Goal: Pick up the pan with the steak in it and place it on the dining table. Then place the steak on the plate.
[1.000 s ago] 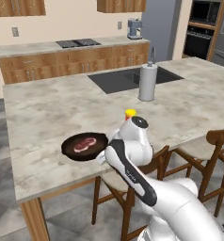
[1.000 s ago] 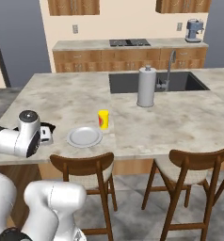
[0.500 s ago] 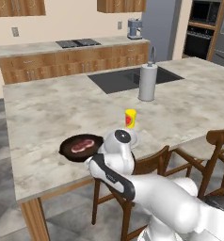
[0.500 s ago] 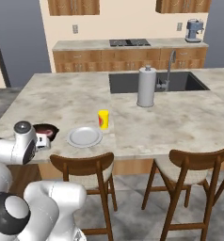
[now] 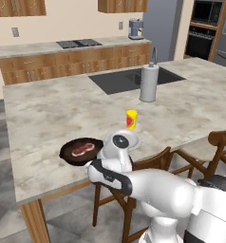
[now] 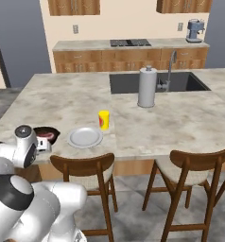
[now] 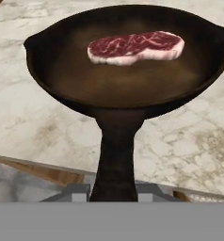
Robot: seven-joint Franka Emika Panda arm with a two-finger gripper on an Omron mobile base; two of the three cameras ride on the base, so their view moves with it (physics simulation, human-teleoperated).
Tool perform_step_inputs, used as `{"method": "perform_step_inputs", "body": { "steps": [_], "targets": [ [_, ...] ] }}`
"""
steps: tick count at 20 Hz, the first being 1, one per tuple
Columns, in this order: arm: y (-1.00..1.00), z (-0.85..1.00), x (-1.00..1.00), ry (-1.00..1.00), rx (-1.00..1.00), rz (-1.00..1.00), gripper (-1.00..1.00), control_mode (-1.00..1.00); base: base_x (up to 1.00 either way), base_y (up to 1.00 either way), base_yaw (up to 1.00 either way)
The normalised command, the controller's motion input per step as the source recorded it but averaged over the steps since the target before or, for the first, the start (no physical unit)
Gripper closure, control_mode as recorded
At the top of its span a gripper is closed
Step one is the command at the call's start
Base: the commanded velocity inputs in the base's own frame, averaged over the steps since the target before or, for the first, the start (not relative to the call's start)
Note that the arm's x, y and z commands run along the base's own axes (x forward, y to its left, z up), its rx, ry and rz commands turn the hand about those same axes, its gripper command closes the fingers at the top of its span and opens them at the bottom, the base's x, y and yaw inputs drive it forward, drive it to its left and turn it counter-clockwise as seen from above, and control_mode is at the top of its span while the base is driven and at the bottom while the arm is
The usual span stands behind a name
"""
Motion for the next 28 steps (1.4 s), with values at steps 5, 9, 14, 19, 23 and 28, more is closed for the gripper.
{"method": "perform_step_inputs", "body": {
  "steps": [5,9,14,19,23,28],
  "targets": [
    [0.11,-0.33,0.31,0.0,0.0,-0.01,1.0,-1.0,0.0,0.0,0.0],
    [0.12,-0.23,0.31,0.0,0.0,-0.01,1.0,-1.0,0.0,0.0,0.0],
    [0.0,0.08,0.0,-0.01,0.01,-0.03,-1.0,-1.0,0.0,0.0,0.0],
    [0.05,0.48,0.0,0.0,0.03,-0.14,-1.0,-1.0,0.0,0.0,0.0],
    [0.13,0.61,0.06,0.0,0.0,-0.19,-1.0,-1.0,0.0,0.0,0.0],
    [0.23,0.74,0.01,0.04,0.0,-0.21,-1.0,-1.0,0.0,0.0,0.0]
  ]
}}
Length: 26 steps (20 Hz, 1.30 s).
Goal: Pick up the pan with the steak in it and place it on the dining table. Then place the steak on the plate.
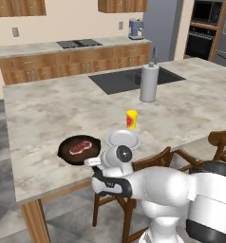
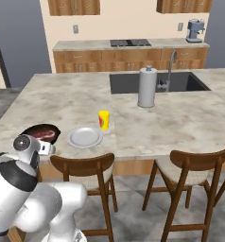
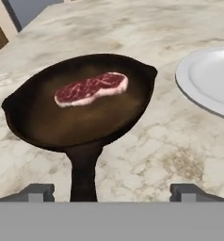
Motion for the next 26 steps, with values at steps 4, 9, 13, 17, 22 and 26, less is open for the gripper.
{"method": "perform_step_inputs", "body": {
  "steps": [4,9,13,17,22,26],
  "targets": [
    [0.34,0.92,0.0,0.03,-0.02,-0.19,-1.0,-1.0,0.0,0.0,0.0],
    [0.39,1.0,0.0,0.0,-0.02,-0.16,-1.0,-1.0,0.0,0.0,0.0],
    [0.26,0.9,0.0,0.03,0.0,-0.14,-1.0,-1.0,0.0,0.0,0.0],
    [0.04,0.1,0.0,0.04,0.01,-0.02,-1.0,-1.0,0.0,0.0,0.0],
    [-0.17,-0.14,0.0,0.09,0.13,0.01,-1.0,-1.0,0.0,0.0,0.0],
    [-0.18,-0.07,0.0,0.11,0.17,0.0,-1.0,-1.0,0.0,0.0,0.0]
  ]
}}
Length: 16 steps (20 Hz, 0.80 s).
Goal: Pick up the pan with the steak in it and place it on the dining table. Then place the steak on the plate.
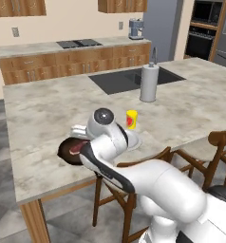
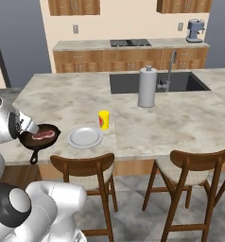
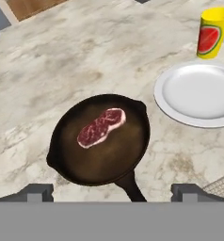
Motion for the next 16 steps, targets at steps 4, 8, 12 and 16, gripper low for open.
{"method": "perform_step_inputs", "body": {
  "steps": [4,8,12,16],
  "targets": [
    [-0.02,-0.13,0.03,0.1,0.04,0.0,-1.0,-1.0,0.0,0.0,0.0],
    [0.0,-0.17,0.0,0.1,0.04,0.0,-1.0,-1.0,0.0,0.0,0.0],
    [0.03,-0.09,0.22,0.04,0.0,-0.02,-1.0,-1.0,0.0,0.0,0.0],
    [0.16,-0.25,0.51,0.01,0.0,-0.1,-1.0,-1.0,0.0,0.0,0.0]
  ]
}}
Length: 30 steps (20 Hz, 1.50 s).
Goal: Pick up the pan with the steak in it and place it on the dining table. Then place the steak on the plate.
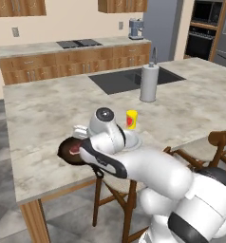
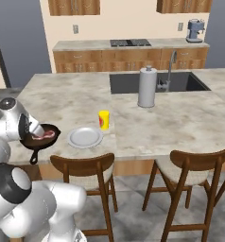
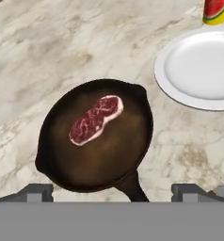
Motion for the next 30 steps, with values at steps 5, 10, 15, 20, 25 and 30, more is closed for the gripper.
{"method": "perform_step_inputs", "body": {
  "steps": [5,10,15,20,25,30],
  "targets": [
    [0.37,-0.31,0.62,0.05,0.0,-0.16,-1.0,-1.0,0.0,0.0,0.0],
    [0.37,-0.24,0.69,0.19,0.0,-0.16,-1.0,-1.0,0.0,0.0,0.0],
    [0.14,-0.14,0.55,0.23,-0.02,-0.09,-1.0,-1.0,0.0,0.0,0.0],
    [0.0,-0.2,0.06,0.12,-0.03,-0.02,-1.0,-1.0,0.0,0.0,0.0],
    [0.0,-0.35,0.0,0.17,-0.06,-0.04,-1.0,-1.0,0.0,0.0,0.0],
    [0.0,-0.3,0.01,0.12,-0.02,-0.04,-1.0,-1.0,0.0,0.0,0.0]
  ]
}}
